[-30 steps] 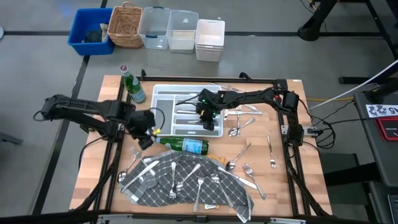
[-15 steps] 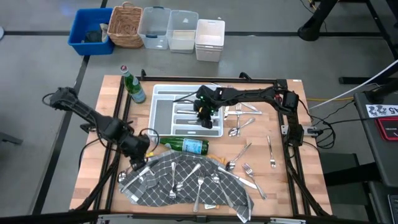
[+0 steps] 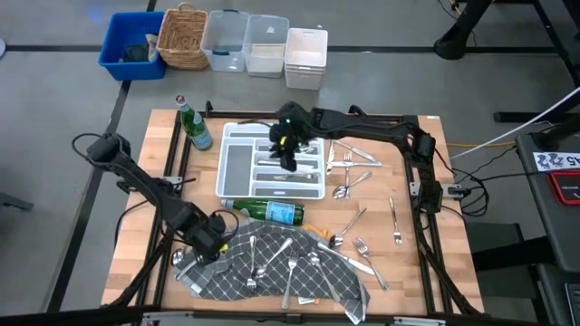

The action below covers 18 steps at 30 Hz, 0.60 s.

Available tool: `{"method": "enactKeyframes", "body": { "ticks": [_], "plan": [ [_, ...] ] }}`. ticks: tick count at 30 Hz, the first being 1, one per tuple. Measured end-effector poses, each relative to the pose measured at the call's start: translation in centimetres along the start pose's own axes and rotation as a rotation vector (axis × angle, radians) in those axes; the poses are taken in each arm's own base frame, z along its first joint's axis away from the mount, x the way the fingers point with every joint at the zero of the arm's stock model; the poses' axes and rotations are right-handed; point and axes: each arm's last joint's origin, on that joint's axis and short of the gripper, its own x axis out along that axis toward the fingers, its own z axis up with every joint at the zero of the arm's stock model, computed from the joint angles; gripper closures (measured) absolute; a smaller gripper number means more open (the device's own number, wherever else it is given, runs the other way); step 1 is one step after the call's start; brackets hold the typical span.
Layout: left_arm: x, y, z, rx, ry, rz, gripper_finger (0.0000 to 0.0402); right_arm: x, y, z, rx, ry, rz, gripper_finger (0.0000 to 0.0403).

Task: Sort silverware
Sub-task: Put the silver table knife into the silverware tray

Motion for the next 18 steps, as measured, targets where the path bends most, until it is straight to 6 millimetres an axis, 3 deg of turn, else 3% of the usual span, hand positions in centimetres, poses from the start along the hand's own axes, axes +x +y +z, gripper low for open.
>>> {"method": "enactKeyframes", "body": {
  "ticks": [9, 18],
  "plan": [
    [2.8, -1.0, 0.4, 0.004, 0.03, 0.087, 0.0276, -3.0, 0.3, 4.2, -0.055, -0.142, -0.03, 0.029],
    [4.1, -2.0, 0.7, -0.008, 0.019, 0.062, 0.0276, -3.6, 1.4, 5.2, -0.074, -0.157, -0.016, 0.029]
  ]
}}
